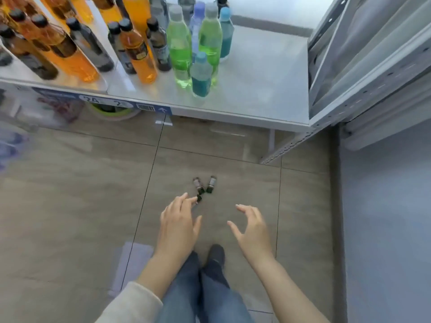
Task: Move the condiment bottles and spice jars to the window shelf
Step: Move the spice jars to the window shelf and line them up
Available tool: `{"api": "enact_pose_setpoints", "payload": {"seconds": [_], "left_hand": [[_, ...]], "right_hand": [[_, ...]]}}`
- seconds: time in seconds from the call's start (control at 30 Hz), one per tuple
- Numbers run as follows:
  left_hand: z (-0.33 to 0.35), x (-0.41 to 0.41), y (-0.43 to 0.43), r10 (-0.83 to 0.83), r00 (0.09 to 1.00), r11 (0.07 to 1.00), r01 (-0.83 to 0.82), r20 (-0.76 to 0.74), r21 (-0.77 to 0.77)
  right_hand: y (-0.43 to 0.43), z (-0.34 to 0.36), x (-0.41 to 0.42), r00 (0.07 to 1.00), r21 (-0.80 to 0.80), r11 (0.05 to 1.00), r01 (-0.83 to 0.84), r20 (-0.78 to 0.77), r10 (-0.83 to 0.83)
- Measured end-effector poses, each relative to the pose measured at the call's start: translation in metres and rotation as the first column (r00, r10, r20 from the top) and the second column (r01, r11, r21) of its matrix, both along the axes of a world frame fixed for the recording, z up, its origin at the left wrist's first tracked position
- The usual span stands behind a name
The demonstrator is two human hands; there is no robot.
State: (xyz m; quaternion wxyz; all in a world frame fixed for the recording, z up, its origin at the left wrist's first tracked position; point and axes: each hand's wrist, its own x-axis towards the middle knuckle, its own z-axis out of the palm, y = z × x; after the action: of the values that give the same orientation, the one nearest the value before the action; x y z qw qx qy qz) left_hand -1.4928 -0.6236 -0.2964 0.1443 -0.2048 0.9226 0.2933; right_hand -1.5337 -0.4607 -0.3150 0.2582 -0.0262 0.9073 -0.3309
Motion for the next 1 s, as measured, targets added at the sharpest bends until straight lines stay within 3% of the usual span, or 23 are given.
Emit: {"api": "enact_pose_setpoints", "payload": {"seconds": [0.27, 0.4, 0.5, 0.7, 0.8, 1.0], "left_hand": [[-0.220, 0.052, -0.001, 0.087, 0.916, 0.976, -0.156, 0.391, 0.150], [-0.363, 0.041, -0.019, 0.019, 0.894, 0.985, -0.093, 0.448, 0.144], [-0.472, 0.017, -0.035, 0.043, 0.901, 0.991, -0.094, 0.431, 0.097], [-0.602, -0.025, -0.045, 0.117, 0.961, 0.988, -0.137, 0.251, 0.064], [-0.644, -0.029, -0.045, 0.107, 0.980, 0.989, -0.122, 0.168, 0.080], [-0.681, -0.026, -0.047, 0.079, 0.994, 0.995, -0.083, 0.073, 0.056]], "right_hand": [[0.031, -0.203, 0.020, 0.973, 0.127, 0.978, -0.168, 0.180, 0.144], [0.028, -0.341, -0.012, 0.946, 0.199, 0.930, -0.309, 0.170, 0.277], [0.012, -0.439, -0.050, 0.909, 0.243, 0.876, -0.417, 0.087, 0.408], [-0.023, -0.575, -0.125, 0.735, 0.380, 0.690, -0.616, -0.039, 0.677], [-0.035, -0.621, -0.145, 0.579, 0.405, 0.617, -0.675, -0.228, 0.783], [-0.048, -0.667, -0.162, 0.311, 0.466, 0.576, -0.672, -0.528, 0.790]]}}
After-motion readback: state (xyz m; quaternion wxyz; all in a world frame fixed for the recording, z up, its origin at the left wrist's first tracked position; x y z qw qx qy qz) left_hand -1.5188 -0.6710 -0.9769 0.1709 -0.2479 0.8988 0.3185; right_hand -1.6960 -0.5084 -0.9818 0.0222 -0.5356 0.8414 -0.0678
